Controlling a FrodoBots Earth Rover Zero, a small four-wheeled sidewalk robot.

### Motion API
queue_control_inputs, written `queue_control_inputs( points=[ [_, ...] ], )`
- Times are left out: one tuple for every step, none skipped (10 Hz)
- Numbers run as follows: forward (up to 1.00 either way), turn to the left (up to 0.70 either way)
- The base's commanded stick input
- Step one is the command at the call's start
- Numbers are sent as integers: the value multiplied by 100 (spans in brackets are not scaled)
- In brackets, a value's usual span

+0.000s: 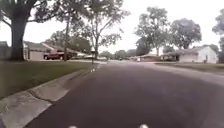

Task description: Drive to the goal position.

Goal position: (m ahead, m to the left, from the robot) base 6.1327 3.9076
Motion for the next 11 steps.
queue_control_inputs(
  points=[
    [70, 0],
    [70, 0],
    [70, 0],
    [70, 0],
    [70, 0],
    [70, 0],
    [70, 0],
    [70, 0],
    [70, 0],
    [70, 0],
    [70, 0]
  ],
)
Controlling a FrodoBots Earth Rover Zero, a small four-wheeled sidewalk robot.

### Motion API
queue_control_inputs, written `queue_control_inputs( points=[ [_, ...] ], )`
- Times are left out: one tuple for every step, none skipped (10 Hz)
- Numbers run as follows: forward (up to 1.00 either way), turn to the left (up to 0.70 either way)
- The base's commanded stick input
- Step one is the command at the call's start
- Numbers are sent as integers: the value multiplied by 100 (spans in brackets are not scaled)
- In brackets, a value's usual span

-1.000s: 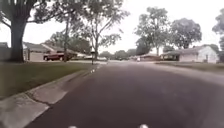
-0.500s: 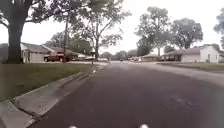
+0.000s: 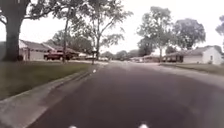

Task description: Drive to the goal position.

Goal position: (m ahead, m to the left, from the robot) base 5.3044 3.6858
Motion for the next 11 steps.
queue_control_inputs(
  points=[
    [70, 0],
    [70, -4],
    [70, -33],
    [70, -35],
    [70, -10],
    [70, 0],
    [70, 0],
    [70, 0],
    [70, 0],
    [70, 31],
    [70, 16]
  ],
)
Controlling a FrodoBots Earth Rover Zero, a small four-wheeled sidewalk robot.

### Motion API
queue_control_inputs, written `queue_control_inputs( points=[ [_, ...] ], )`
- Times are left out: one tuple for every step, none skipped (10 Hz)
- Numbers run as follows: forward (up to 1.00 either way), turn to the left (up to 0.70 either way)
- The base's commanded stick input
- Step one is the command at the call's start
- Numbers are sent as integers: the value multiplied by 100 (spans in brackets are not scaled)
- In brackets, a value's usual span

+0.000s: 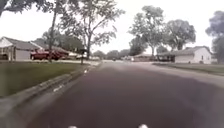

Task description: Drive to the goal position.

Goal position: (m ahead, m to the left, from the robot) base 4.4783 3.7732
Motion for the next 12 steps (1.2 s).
queue_control_inputs(
  points=[
    [70, 1],
    [70, 0],
    [70, 0],
    [70, 0],
    [70, 0],
    [70, 0],
    [70, 0],
    [70, 0],
    [70, 0],
    [70, 0],
    [70, 0],
    [70, 0]
  ],
)
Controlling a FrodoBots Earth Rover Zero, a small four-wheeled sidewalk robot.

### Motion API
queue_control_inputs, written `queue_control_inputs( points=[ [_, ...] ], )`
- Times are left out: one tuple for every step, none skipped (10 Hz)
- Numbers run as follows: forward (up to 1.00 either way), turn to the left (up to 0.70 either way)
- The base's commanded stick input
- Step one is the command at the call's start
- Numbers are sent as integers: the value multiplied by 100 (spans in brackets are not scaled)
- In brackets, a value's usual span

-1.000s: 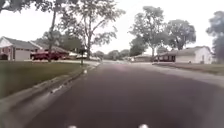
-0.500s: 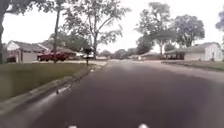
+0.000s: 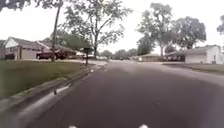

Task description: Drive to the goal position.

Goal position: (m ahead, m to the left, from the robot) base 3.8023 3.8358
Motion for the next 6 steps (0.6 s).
queue_control_inputs(
  points=[
    [70, 0],
    [70, 0],
    [70, 0],
    [70, 0],
    [70, 0],
    [70, 0]
  ],
)
